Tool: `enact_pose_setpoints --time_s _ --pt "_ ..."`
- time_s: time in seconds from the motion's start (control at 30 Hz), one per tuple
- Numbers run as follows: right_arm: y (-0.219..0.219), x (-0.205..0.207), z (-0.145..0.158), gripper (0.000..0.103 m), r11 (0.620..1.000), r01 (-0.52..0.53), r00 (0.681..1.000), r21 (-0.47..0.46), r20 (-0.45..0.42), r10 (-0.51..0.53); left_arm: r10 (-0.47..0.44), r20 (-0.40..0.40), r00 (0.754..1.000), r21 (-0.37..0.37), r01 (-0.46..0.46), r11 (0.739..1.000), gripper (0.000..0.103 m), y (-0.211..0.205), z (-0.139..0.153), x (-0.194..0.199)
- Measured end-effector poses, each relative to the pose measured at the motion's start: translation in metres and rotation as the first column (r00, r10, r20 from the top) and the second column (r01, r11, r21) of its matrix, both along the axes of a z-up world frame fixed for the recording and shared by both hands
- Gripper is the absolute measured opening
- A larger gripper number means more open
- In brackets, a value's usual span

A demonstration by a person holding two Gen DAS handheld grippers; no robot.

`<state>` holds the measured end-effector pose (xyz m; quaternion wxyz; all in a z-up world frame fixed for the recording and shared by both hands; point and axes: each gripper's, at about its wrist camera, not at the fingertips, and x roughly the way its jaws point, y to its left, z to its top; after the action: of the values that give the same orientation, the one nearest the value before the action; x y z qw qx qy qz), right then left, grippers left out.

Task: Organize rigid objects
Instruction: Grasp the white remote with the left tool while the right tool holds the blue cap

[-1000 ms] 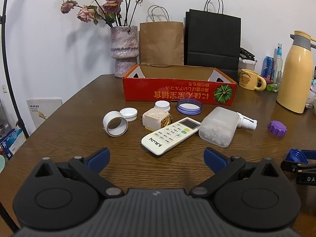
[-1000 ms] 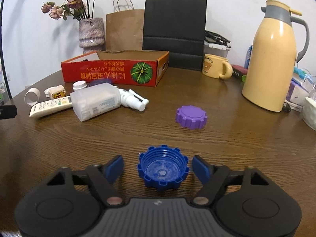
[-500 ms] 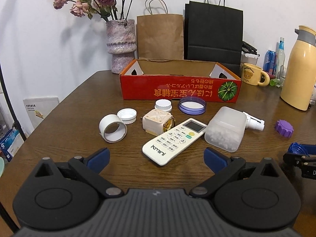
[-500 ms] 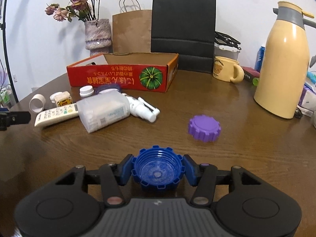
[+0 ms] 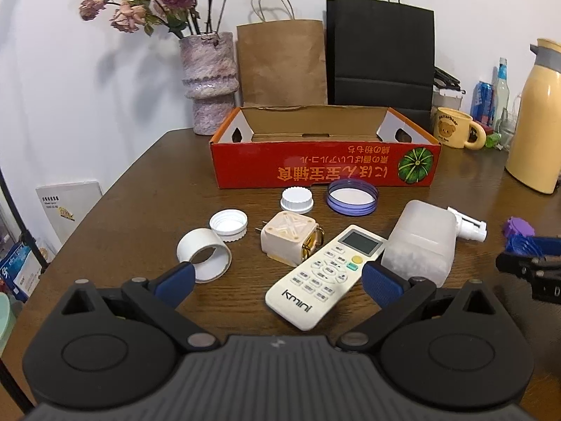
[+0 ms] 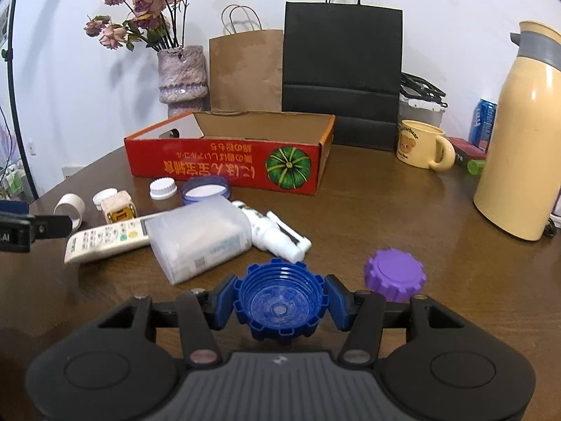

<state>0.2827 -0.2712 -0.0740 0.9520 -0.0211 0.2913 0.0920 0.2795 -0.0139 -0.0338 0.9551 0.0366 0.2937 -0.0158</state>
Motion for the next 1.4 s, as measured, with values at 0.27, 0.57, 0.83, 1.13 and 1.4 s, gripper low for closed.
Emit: enact_pose_setpoints --time_s 0.27,0.57,0.83,1.13,1.4 --pt "0.008 0.018 0.004 0.053 1.000 0.016 1.000 0.015 0.024 -0.016 -0.053 -0.051 0.997 0.028 0.055 0.998 0.103 -0.005 -0.012 0.023" --pt "0.018 0.031 -0.003 0.053 1.000 0.013 0.999 0.024 0.033 -0.014 -0.111 -0.119 0.987 0.032 0.115 0.993 0.103 -0.017 -0.034 0.048" --pt "0.020 0.033 -0.009 0.053 1.000 0.004 0.999 0.031 0.036 -0.005 -0.133 -0.137 0.982 0.004 0.135 0.991 0.085 -0.022 -0.043 0.058" --pt "0.022 0.030 -0.012 0.053 1.000 -0.008 0.999 0.027 0.045 0.007 -0.169 -0.116 0.979 -0.022 0.167 0.986 0.056 -0.024 -0.042 0.052" --pt "0.024 0.026 -0.012 0.053 1.000 -0.019 0.998 0.019 0.061 0.018 -0.183 -0.096 0.978 -0.022 0.182 0.983 0.048 -0.028 -0.042 0.038"
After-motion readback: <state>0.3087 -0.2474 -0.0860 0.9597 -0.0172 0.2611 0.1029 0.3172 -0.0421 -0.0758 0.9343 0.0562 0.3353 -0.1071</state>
